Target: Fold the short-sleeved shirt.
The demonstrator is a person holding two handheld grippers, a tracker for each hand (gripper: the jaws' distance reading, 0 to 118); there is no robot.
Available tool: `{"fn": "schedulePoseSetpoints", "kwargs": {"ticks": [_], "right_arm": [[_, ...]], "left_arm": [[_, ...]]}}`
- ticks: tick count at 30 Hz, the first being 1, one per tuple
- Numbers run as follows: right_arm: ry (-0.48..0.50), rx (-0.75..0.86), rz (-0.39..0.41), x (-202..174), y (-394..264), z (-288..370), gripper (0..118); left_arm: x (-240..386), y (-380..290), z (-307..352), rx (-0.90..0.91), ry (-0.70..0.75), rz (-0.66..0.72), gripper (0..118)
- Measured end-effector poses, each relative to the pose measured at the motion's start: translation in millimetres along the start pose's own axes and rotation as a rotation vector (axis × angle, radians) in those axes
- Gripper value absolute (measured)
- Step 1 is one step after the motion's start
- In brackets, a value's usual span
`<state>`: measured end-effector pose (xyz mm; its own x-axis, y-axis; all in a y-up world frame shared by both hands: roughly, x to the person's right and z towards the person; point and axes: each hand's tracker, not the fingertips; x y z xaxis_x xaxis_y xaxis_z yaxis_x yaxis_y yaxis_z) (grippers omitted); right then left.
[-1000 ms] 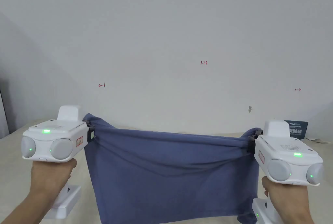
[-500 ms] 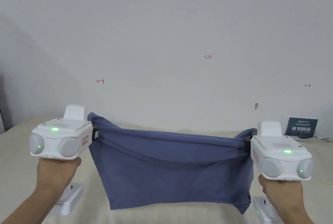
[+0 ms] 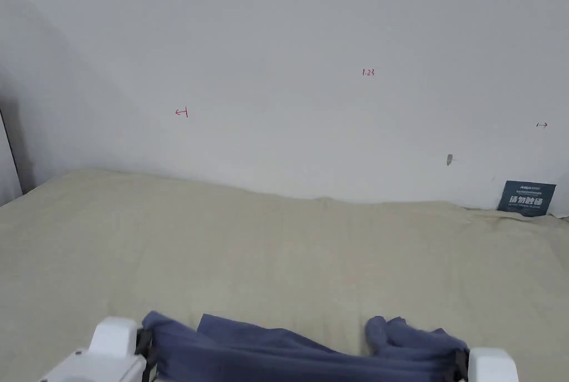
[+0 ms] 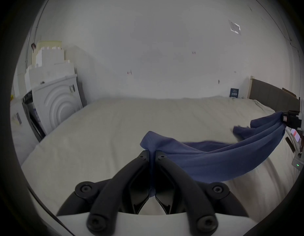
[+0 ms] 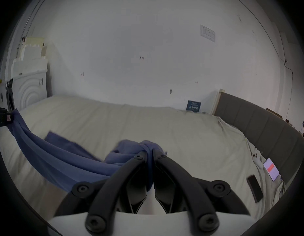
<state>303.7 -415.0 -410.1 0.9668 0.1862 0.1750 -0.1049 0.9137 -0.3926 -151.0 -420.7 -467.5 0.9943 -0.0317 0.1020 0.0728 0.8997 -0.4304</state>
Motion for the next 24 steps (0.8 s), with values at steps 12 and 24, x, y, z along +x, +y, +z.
{"fn": "schedulePoseSetpoints", "kwargs": {"ticks": [12,24], "right_arm": [[-0.05,-0.116,0.0,-17.6,-114.6,84.9,4],[-0.053,-0.251,-0.022,-25.0,-147.8,82.6,5]], "left_arm": [[13.1,-101.2,103.7,-0.104,0.007,0.031,0],[13.3,-145.9,98.9,-0.219,0.01,0.036,1]]}}
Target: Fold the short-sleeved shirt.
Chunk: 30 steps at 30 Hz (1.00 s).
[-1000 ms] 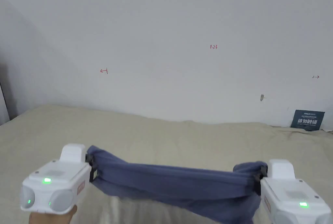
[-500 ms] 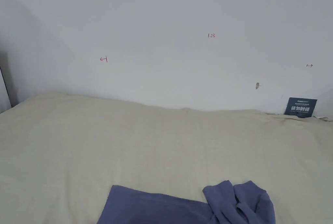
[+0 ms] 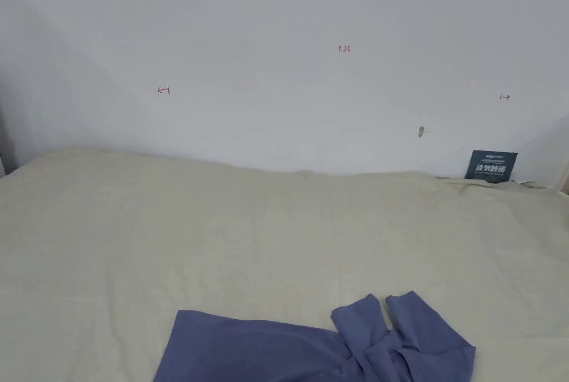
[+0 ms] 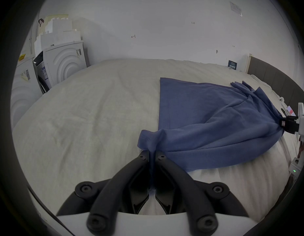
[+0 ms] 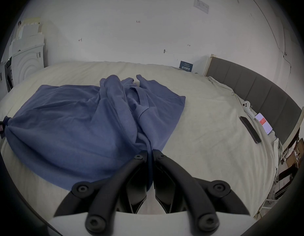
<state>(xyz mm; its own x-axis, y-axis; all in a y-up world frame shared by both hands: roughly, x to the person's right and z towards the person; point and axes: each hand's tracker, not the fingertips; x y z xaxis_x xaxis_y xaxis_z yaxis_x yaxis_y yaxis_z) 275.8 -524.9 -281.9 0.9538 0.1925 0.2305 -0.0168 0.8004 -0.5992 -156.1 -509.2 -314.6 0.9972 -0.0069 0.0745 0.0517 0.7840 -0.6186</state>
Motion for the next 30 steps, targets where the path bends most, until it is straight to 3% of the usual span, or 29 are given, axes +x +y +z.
{"fn": "schedulePoseSetpoints", "kwargs": {"ticks": [3,6,9,12,15,17,18,19,22,25,30], "right_arm": [[0.017,0.012,-0.006,3.4,7.2,6.4,12],[0.034,0.046,-0.024,10.1,14.2,17.5,45],[0.044,0.116,-0.039,14.4,28.0,36.7,48],[0.054,0.183,-0.044,17.2,43.6,54.1,48],[0.064,0.226,-0.066,18.4,55.9,64.1,41],[0.073,0.268,-0.084,17.7,61.5,72.3,11],[0.069,0.277,-0.082,16.4,63.4,75.3,3],[0.07,0.291,-0.077,14.9,64.6,78.7,2],[0.091,0.302,-0.1,13.6,64.1,86.3,1],[0.079,0.318,-0.109,10.0,60.4,95.4,0],[0.07,0.324,-0.111,12.9,57.9,105.0,0]], "left_arm": [[-2.1,5.2,3.4,0.004,-0.008,0.014,6],[1.0,17.1,29.3,0.039,-0.019,0.038,28],[-4.0,26.3,51.4,0.152,0.003,0.048,60],[-8.3,35.7,67.7,0.233,0.019,0.06,61],[-6.6,50.9,84.7,0.279,-0.005,0.072,58],[-1.0,61.5,95.6,0.317,-0.004,0.067,51],[2.1,64.8,99.8,0.338,-0.004,0.06,38],[6.5,69.0,104.3,0.351,-0.006,0.054,27],[16.0,73.8,102.8,0.373,-0.006,0.016,21],[26.4,73.9,107.9,0.373,-0.032,-0.006,0],[27.9,56.3,102.0,0.342,-0.067,0.02,0]]}}
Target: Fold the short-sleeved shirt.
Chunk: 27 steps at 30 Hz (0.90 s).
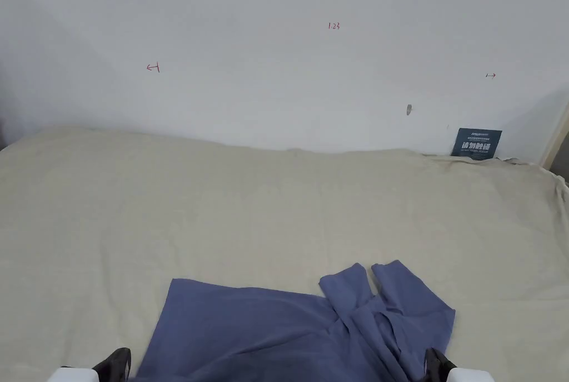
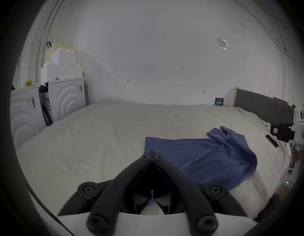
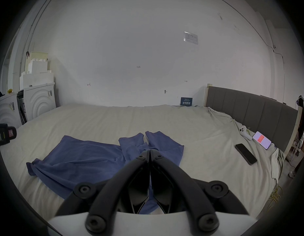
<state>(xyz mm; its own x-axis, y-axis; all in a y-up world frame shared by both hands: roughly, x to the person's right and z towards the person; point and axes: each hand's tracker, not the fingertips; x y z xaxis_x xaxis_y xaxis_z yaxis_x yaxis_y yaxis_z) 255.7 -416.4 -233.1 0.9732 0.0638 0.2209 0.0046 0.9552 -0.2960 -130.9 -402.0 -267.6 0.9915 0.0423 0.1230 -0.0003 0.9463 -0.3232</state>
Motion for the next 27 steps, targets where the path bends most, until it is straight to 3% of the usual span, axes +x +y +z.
{"fn": "schedulePoseSetpoints", "kwargs": {"ticks": [18,20,22,23,24,25,26,27], "right_arm": [[0.019,-0.03,0.041,-1.0,-5.8,-0.3,0],[0.023,-0.035,0.044,-2.0,-6.2,-1.1,0],[0.027,-0.039,0.045,-3.4,-7.1,-2.4,0],[0.03,-0.041,0.045,-4.2,-7.7,-3.3,0],[0.032,-0.044,0.048,-5.2,-8.3,-4.5,0],[0.033,-0.046,0.05,-6.0,-8.9,-5.4,0],[0.037,-0.051,0.051,-6.4,-9.1,-6.1,0],[0.04,-0.055,0.052,-6.6,-9.6,-6.8,0]], "left_arm": [[-65.0,-13.9,-48.1,-0.216,-0.03,0.105,0],[-74.4,-13.6,-60.8,-0.229,-0.022,0.111,13],[-70.4,-7.0,-62.3,-0.246,-0.021,0.11,17],[-71.8,-8.3,-67.7,-0.267,-0.03,0.111,35],[-72.2,-10.2,-73.2,-0.303,-0.039,0.107,69],[-71.3,-13.3,-79.6,-0.36,-0.048,0.095,88],[-63.7,-12.5,-79.3,-0.391,-0.057,0.082,103],[-61.4,-16.5,-82.3,-0.405,-0.065,0.065,104]]}}
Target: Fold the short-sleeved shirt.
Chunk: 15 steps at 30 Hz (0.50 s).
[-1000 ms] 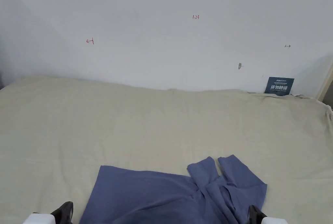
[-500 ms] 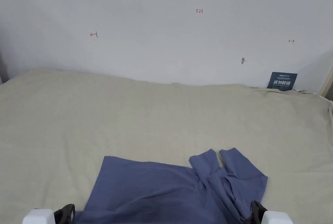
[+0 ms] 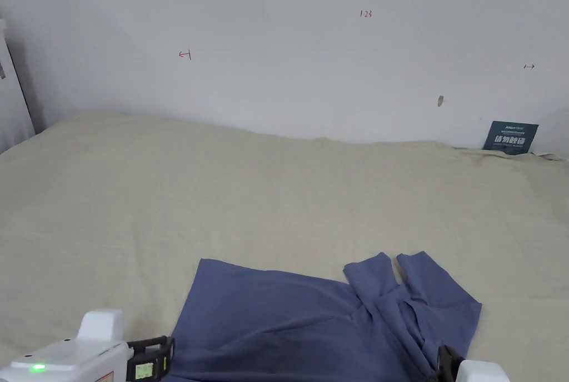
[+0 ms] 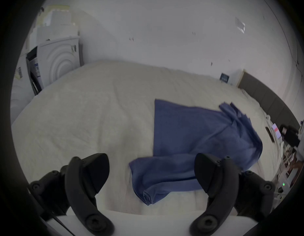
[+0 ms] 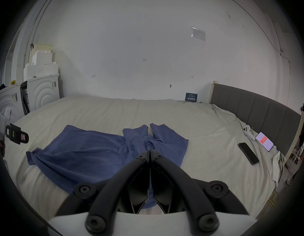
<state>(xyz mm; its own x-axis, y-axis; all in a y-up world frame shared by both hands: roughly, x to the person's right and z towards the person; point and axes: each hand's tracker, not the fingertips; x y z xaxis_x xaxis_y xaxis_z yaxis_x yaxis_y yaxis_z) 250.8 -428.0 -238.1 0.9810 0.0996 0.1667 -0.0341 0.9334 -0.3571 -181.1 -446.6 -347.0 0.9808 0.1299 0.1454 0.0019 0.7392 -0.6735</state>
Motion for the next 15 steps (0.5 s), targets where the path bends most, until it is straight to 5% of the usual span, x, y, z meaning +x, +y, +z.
{"fn": "schedulePoseSetpoints", "kwargs": {"ticks": [5,8,10,15], "right_arm": [[0.004,-0.009,0.003,-0.4,-3.6,-3.8,0],[0.005,-0.015,0.003,-0.7,-4.6,-5.6,0],[0.008,-0.018,0.004,-1.0,-4.9,-6.1,0],[0.011,-0.022,0.007,-3.3,-6.1,-6.0,0]], "left_arm": [[12.3,-9.6,-25.1,-0.101,0.102,-0.064,98],[4.7,-19.1,-48.4,-0.132,0.119,-0.057,82],[4.0,-24.6,-52.3,-0.131,0.119,-0.04,69],[34.2,-25.3,-22.1,-0.077,0.083,-0.088,14]]}}
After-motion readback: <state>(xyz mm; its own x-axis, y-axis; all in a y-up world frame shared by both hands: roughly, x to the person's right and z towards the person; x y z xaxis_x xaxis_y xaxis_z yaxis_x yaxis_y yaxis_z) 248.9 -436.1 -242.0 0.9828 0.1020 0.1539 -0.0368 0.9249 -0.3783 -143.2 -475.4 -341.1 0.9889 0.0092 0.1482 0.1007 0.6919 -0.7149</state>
